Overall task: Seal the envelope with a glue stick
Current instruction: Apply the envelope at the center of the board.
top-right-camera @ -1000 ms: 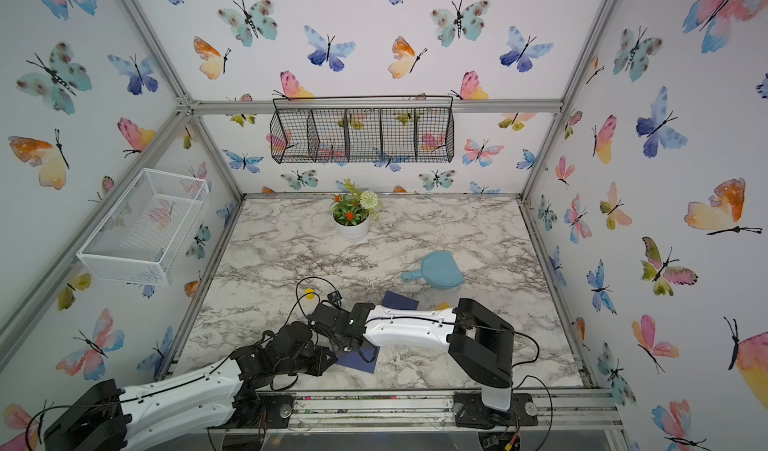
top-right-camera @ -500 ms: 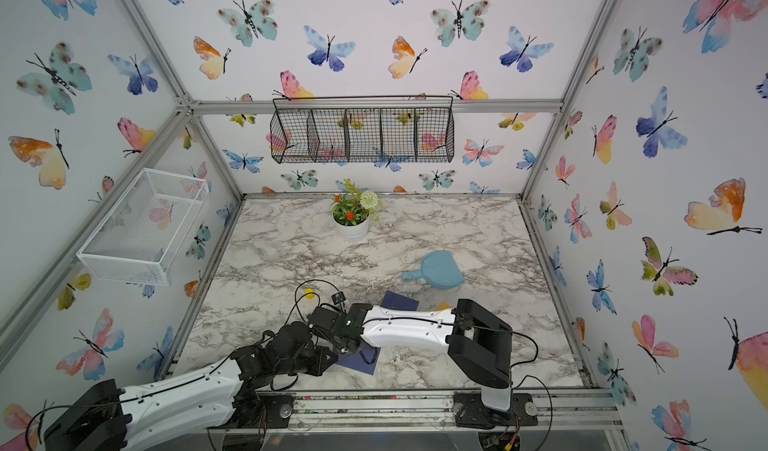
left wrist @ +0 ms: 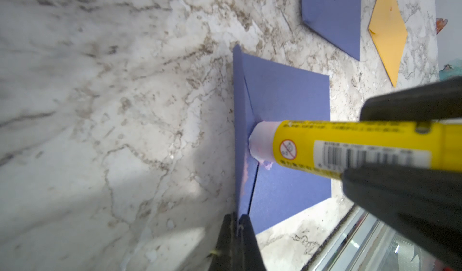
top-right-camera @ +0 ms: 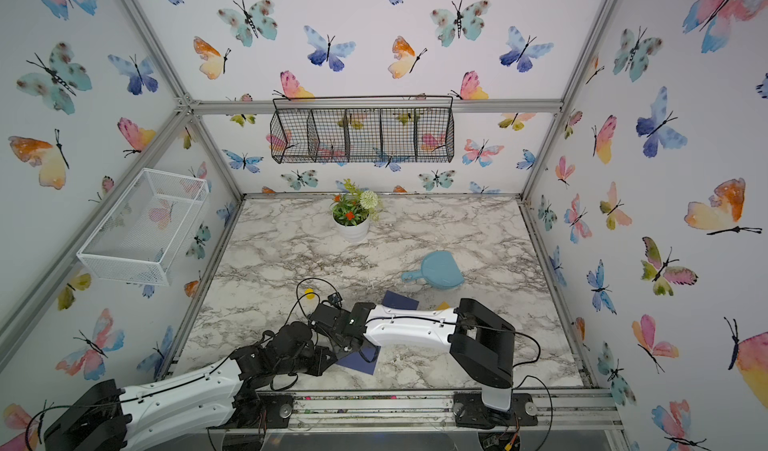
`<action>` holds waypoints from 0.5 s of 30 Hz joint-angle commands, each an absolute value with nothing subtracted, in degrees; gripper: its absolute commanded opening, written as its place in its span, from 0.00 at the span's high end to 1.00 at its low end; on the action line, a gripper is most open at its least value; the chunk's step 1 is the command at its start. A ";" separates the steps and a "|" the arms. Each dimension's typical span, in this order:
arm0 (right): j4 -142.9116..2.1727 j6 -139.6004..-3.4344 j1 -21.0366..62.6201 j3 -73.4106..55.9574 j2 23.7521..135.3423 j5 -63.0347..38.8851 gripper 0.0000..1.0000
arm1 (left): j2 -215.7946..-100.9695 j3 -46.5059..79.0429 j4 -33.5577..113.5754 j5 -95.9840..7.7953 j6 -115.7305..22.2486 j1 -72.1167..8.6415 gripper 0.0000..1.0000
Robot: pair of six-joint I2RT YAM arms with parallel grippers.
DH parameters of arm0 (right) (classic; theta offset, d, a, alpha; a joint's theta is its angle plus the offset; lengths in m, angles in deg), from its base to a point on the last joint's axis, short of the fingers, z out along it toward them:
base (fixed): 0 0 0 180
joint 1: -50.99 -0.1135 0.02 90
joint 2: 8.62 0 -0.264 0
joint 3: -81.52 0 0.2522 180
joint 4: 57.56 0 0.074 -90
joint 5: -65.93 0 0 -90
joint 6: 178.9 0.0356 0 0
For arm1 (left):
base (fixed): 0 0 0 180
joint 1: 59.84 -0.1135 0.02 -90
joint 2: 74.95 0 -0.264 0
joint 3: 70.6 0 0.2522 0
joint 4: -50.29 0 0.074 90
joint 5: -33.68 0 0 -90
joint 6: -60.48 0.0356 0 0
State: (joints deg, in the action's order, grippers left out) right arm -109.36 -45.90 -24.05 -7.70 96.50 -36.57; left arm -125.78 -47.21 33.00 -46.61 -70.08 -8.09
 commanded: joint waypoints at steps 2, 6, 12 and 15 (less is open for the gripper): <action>-118.27 -43.21 -24.33 -7.99 98.30 -41.29 0.97 | -125.95 -47.79 31.24 -48.15 -70.07 -8.43 1.00; -118.49 -43.27 -24.33 -8.52 99.04 -40.42 0.97 | -126.00 -47.87 31.21 -48.12 -70.17 -8.49 1.00; -115.08 -45.07 -24.33 -7.62 98.85 -36.20 0.97 | -126.08 -47.81 31.24 -48.23 -70.25 -8.51 1.00; -107.83 -46.95 -24.33 -4.82 97.52 -30.07 0.97 | -126.12 -47.78 31.21 -48.23 -70.25 -8.51 1.00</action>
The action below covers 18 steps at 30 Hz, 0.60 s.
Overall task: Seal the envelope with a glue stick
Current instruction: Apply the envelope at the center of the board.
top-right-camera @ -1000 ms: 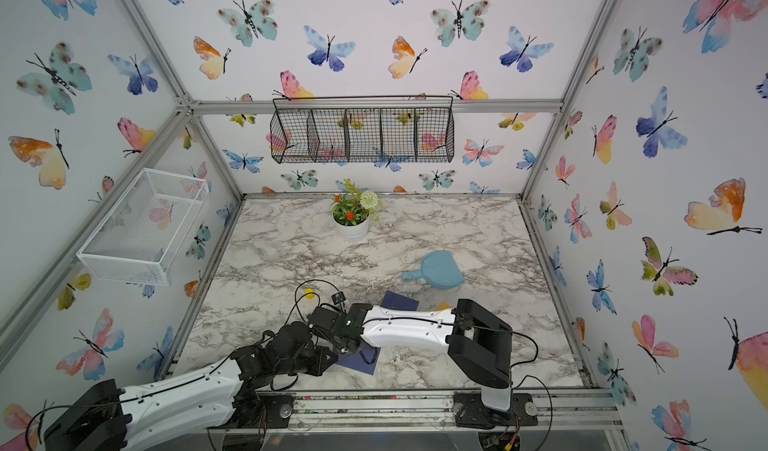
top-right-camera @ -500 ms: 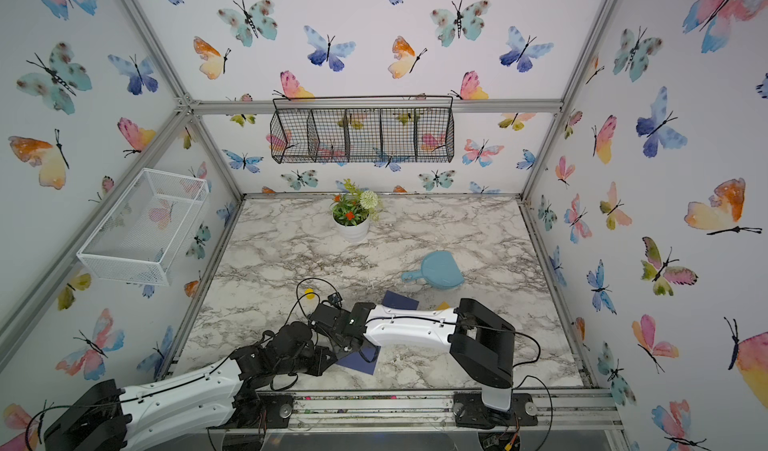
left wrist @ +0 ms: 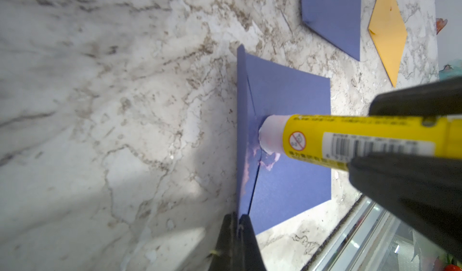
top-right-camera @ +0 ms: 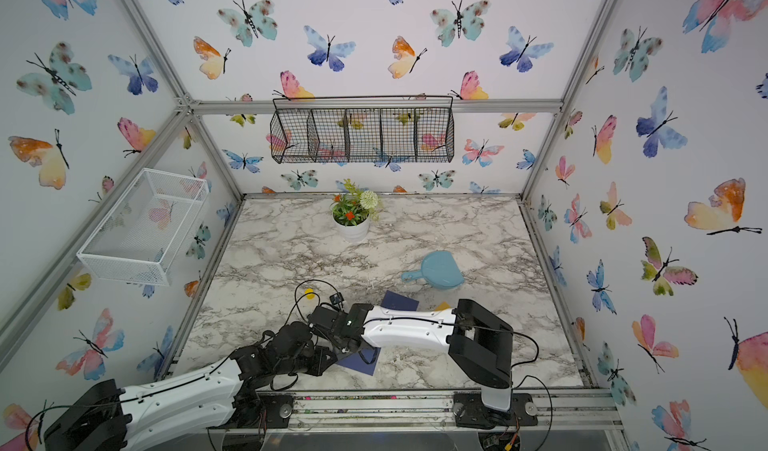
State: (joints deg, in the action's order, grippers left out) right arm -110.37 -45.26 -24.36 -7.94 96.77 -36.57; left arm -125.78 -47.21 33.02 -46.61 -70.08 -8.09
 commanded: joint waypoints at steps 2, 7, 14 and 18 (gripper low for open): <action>-108.24 -46.93 -24.33 -4.98 97.47 -30.47 0.97 | -126.02 -47.78 31.17 -48.15 -70.24 -8.50 1.00; -110.69 -45.15 -24.33 -5.89 95.03 -36.06 0.97 | -125.91 -47.87 31.16 -48.07 -70.28 -8.46 1.00; -111.14 -43.77 -24.33 -5.90 90.87 -40.63 0.97 | -126.37 -47.88 31.25 -48.13 -70.40 -8.47 1.00; -111.02 -43.47 -24.33 -5.54 90.17 -40.42 0.97 | -126.37 -47.90 31.25 -48.15 -70.48 -8.57 1.00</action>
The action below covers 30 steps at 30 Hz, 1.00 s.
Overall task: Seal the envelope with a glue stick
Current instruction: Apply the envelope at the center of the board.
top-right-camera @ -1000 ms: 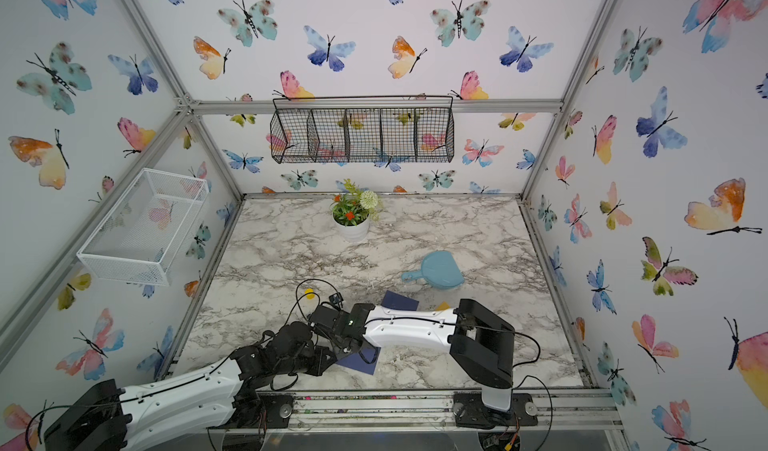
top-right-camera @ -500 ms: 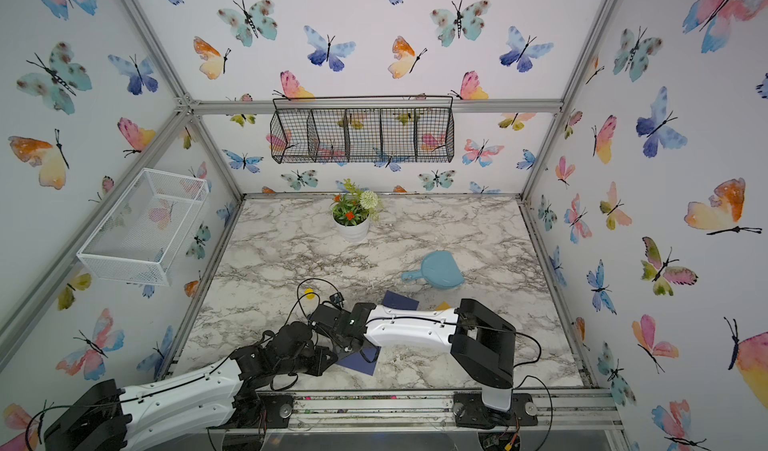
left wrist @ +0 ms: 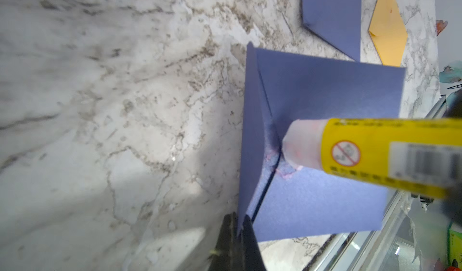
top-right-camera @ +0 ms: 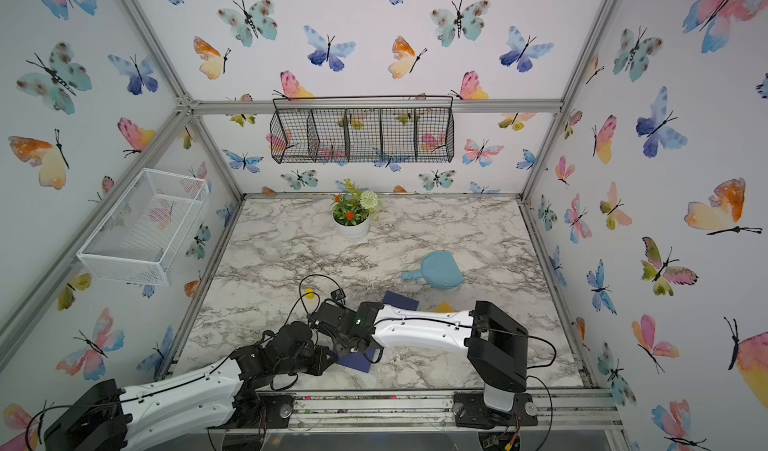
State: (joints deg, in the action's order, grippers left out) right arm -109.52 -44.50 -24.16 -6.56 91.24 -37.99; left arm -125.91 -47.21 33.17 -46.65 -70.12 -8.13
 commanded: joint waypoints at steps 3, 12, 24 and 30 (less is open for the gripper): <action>-110.65 -43.51 -24.33 -4.94 90.42 -39.35 0.97 | -126.37 -47.92 31.25 -48.06 -70.57 -8.52 1.00; -109.75 -44.20 -24.37 -3.78 91.72 -36.35 0.98 | -126.65 -47.87 31.24 -48.12 -70.65 -8.55 1.00; -107.05 -45.99 -24.42 -4.57 94.44 -34.66 0.98 | -126.42 -47.87 30.95 -47.71 -70.58 -8.56 1.00; -105.49 -46.20 -24.50 -3.98 94.73 -36.55 0.98 | -126.23 -47.96 31.04 -47.36 -70.47 -8.64 1.00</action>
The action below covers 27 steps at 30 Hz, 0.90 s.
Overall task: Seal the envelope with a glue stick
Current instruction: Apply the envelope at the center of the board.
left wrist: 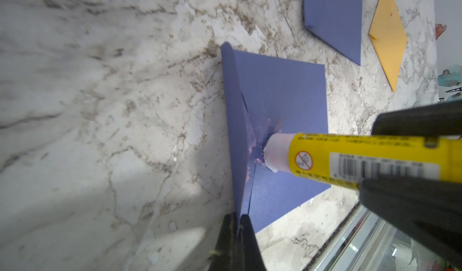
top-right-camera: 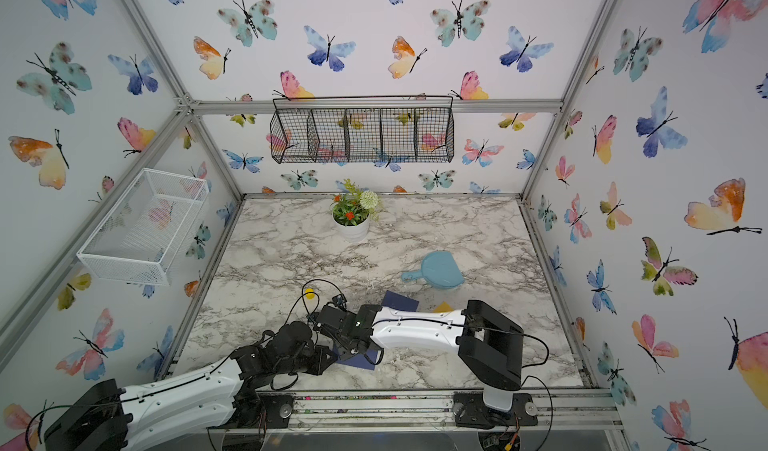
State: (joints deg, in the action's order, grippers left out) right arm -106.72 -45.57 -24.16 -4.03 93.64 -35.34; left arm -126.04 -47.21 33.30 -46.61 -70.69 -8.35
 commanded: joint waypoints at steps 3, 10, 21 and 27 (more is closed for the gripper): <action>-104.09 -46.60 -24.84 -3.65 95.00 -36.71 0.97 | -126.46 -47.87 31.17 -46.77 -70.09 -8.79 1.00; -102.86 -47.94 -25.30 -4.22 96.31 -36.25 0.97 | -126.74 -47.96 31.86 -45.75 -69.53 -8.90 1.00; -105.79 -47.54 -25.82 -5.76 98.68 -41.40 0.98 | -126.14 -48.31 32.13 -44.88 -69.30 -8.95 1.00; -107.39 -46.93 -25.91 -5.27 99.19 -45.52 0.97 | -125.90 -48.46 32.11 -44.67 -69.22 -8.95 1.00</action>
State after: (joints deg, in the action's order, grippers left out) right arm -103.88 -47.73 -26.06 -5.88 96.61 -41.53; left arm -126.04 -47.32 33.50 -45.43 -70.23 -8.75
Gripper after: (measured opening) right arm 0.282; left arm 0.043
